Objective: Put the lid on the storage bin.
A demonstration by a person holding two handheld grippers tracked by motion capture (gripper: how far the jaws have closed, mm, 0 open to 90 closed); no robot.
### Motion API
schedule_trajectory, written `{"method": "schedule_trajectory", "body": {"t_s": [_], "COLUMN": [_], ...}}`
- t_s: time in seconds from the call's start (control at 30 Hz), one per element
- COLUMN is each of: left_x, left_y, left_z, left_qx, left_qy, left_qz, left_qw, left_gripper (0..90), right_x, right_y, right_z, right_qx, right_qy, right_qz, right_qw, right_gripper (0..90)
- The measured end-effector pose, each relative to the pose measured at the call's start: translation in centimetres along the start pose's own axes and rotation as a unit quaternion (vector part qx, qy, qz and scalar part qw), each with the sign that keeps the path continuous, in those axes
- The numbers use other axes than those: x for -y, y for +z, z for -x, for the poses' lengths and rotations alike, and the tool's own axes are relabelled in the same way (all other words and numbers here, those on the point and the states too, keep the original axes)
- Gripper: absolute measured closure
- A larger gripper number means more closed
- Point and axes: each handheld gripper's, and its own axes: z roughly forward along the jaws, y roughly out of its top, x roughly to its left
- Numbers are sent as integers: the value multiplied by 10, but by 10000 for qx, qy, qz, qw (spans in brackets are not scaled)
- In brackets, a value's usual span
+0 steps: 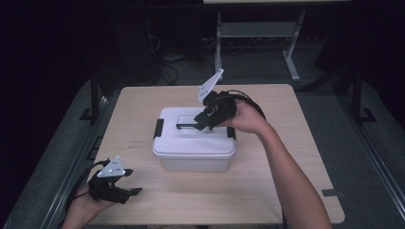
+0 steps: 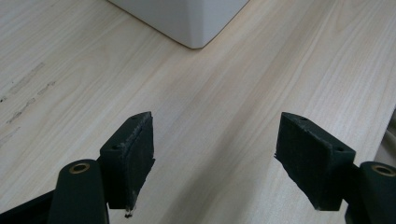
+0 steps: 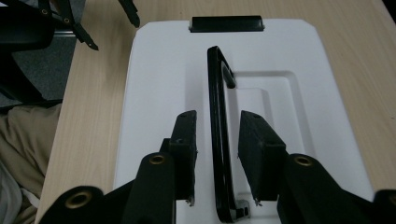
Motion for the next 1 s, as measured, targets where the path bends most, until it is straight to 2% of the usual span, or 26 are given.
{"method": "schedule_trajectory", "body": {"t_s": [1.0], "left_x": [2], "left_y": [-3], "left_z": [-2], "left_qx": [-66], "left_qy": [-55], "left_qz": [38], "left_qw": [10000], "left_gripper": [273], "right_x": [20], "right_y": [-30], "right_z": [-13], "right_qx": [205], "right_qy": [71], "right_qz": [73], "right_qw": [9997], "right_gripper": [667]}}
